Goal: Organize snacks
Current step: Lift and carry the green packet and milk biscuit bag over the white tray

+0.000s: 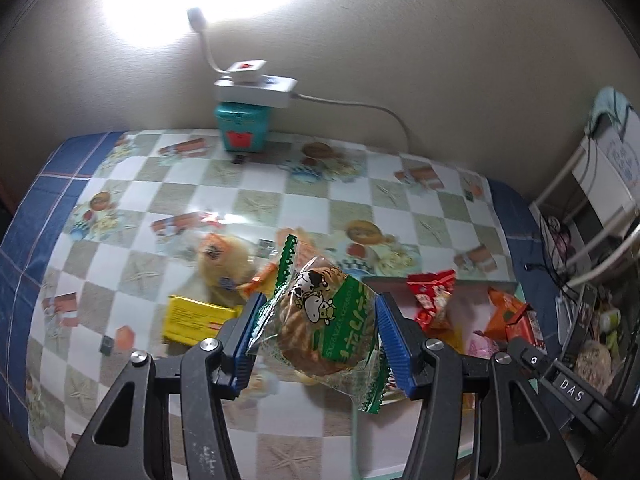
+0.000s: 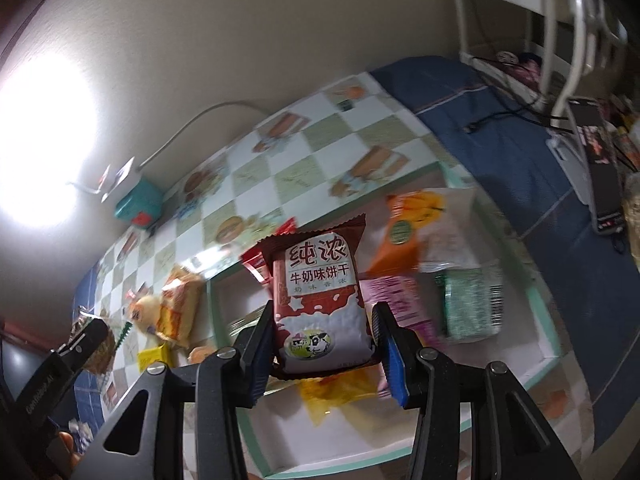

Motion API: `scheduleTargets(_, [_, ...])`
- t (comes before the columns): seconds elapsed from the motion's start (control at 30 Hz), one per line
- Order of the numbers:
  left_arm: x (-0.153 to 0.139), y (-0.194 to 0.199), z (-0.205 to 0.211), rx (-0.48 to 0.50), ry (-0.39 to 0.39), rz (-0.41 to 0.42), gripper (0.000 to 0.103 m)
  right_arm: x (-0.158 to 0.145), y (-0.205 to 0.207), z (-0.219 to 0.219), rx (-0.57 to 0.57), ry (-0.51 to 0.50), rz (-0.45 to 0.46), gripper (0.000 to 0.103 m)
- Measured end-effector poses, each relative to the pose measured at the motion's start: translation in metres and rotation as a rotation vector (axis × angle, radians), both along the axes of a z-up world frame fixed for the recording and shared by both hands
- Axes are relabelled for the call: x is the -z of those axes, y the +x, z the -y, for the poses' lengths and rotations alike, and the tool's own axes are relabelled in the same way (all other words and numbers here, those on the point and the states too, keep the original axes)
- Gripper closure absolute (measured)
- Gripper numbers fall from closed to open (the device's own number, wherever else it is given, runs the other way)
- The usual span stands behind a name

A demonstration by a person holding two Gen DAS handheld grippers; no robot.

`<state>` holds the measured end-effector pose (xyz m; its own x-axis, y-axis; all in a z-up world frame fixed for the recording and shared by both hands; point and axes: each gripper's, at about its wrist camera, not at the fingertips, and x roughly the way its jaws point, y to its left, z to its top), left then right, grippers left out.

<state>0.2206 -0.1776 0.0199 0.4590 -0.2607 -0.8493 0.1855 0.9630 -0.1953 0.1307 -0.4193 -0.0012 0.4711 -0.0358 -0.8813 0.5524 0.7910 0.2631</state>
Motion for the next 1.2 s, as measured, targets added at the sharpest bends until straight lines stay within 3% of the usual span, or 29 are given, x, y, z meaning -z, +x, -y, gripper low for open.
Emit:
scheduleTargets(0.43, [0.026, 0.002, 0.063, 0.138, -0.002, -0.048, 0.046, 0.004, -0.014, 0.035, 0.107, -0.008, -0.018, 0.053])
scheduleTargets(0.97, [0.079, 0.016, 0.084, 0.184, 0.003, -0.146, 0.046, 0.033, 0.004, 0.025, 0.049, -0.004, -0.111, 0.053])
scheduleTargets(1.2, [0.087, 0.019, 0.09, 0.206, -0.008, -0.143, 0.046, 0.04, 0.011, 0.018, 0.023, -0.016, -0.139, 0.053])
